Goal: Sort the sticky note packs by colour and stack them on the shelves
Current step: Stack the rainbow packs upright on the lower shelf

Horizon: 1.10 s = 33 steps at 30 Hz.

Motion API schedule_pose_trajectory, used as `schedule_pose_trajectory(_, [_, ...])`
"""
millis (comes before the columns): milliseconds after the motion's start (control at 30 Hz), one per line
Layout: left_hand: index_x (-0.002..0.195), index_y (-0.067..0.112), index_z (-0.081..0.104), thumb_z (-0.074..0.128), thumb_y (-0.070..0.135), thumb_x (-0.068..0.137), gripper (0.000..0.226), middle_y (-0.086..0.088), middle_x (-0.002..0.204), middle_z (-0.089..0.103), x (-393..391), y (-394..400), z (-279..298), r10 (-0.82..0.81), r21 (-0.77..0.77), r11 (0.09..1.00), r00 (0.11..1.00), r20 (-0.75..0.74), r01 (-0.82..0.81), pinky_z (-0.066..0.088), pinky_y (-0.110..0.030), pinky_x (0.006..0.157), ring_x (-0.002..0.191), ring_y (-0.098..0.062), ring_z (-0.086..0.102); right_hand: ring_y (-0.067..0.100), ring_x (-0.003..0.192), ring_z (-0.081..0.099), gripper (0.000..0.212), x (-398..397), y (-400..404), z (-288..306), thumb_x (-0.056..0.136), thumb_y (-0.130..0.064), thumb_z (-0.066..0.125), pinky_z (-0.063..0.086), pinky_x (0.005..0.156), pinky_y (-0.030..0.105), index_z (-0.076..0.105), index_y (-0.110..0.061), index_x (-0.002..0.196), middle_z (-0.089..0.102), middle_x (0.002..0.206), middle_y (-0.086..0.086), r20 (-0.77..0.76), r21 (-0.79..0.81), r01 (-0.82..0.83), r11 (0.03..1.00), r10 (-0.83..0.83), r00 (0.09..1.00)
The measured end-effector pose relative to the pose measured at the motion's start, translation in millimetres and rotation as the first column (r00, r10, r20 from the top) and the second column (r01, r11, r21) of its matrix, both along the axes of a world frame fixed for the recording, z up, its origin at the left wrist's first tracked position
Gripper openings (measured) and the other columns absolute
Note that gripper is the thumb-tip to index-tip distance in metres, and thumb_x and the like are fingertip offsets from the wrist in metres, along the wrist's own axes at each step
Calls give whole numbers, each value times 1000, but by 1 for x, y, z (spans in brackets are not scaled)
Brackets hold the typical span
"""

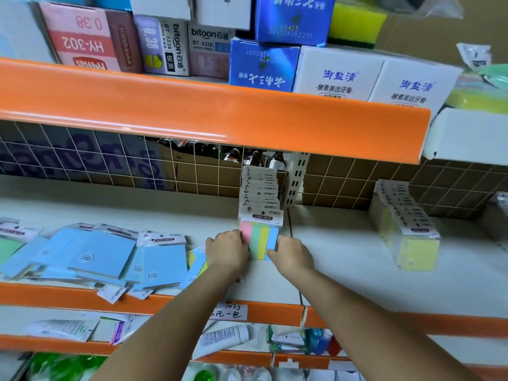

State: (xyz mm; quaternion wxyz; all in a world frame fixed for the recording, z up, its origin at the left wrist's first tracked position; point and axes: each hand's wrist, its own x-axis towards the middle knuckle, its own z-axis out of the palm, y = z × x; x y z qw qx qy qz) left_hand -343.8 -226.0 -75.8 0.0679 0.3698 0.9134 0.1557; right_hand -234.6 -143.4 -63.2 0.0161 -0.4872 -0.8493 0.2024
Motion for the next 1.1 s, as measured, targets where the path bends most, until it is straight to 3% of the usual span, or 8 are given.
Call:
schedule_pose_trajectory(233, [95, 16, 62, 41, 25, 94, 22, -6, 103, 67, 1, -4, 5, 10, -20, 1000, 1000, -2, -10, 35, -35, 88, 101, -27, 56, 29, 92, 60, 26, -2, 0, 6, 91, -32, 60, 42, 66, 28, 62, -12, 107, 65, 107, 9, 21, -39, 19, 999, -18, 1000])
schedule_pose_trajectory(400, [109, 14, 63, 51, 30, 92, 27, -10, 114, 64, -9, -24, 23, 17, 26, 1000, 1000, 1, -17, 41, -33, 86, 108, -31, 57, 30, 98, 62, 31, 4, -10, 16, 90, -34, 61, 42, 66, 29, 55, -12, 111, 64, 109, 8, 1, 15, 78, 997, -78, 997])
schedule_pose_trajectory(500, [98, 10, 65, 51, 29, 93, 24, -13, 104, 67, -21, -40, 37, 61, 45, 997, 998, 28, -63, 46, -32, 74, 95, -34, 60, 30, 97, 62, 30, 10, -21, 24, 93, -34, 57, 41, 65, 29, 50, -12, 112, 64, 108, 9, -32, 117, 114, 987, -111, 993])
schedule_pose_trajectory(567, [83, 8, 60, 50, 23, 92, 20, -15, 91, 67, -29, -49, 44, 101, 36, 994, 994, 35, -102, 41, -29, 62, 81, -34, 58, 30, 92, 63, 20, 12, -28, 26, 94, -33, 54, 41, 64, 29, 53, -15, 101, 65, 102, 8, -30, 110, 52, 993, -49, 998])
schedule_pose_trajectory(700, [81, 8, 57, 53, 17, 89, 12, -10, 81, 57, -33, -66, 47, 160, -49, 986, 984, 75, -157, 36, -26, 57, 72, -29, 52, 30, 81, 64, 25, 11, -46, 21, 91, -33, 59, 52, 72, 36, 57, -16, 72, 67, 85, 15, -149, -167, -157, 973, 133, 980])
schedule_pose_trajectory(833, [87, 10, 60, 56, 18, 86, 9, -7, 88, 64, -25, -73, 40, 156, -126, 982, 977, 144, -139, 43, -27, 63, 79, -27, 60, 19, 60, 58, 20, -3, -70, 17, 89, -27, 65, 52, 63, 29, 62, -10, 79, 63, 73, 9, -236, -483, -164, 860, 52, 970])
schedule_pose_trajectory(967, [88, 14, 51, 54, 21, 89, 8, -4, 87, 55, -19, -79, 41, 160, -161, 977, 981, 110, -141, 41, -28, 66, 80, -25, 54, 14, 49, 57, 24, -17, -84, 11, 86, -25, 67, 51, 56, 26, 62, -3, 95, 60, 62, 6, -212, -565, -38, 824, -100, 972])
schedule_pose_trajectory(1100, [79, 11, 48, 59, 19, 87, 16, -6, 87, 56, -21, -82, 41, 189, -128, 978, 954, 232, -162, 41, -28, 64, 81, -26, 56, 14, 52, 56, 21, -18, -90, 15, 88, -25, 64, 48, 54, 23, 61, -5, 86, 61, 63, 7, -212, -597, 5, 802, -163, 964])
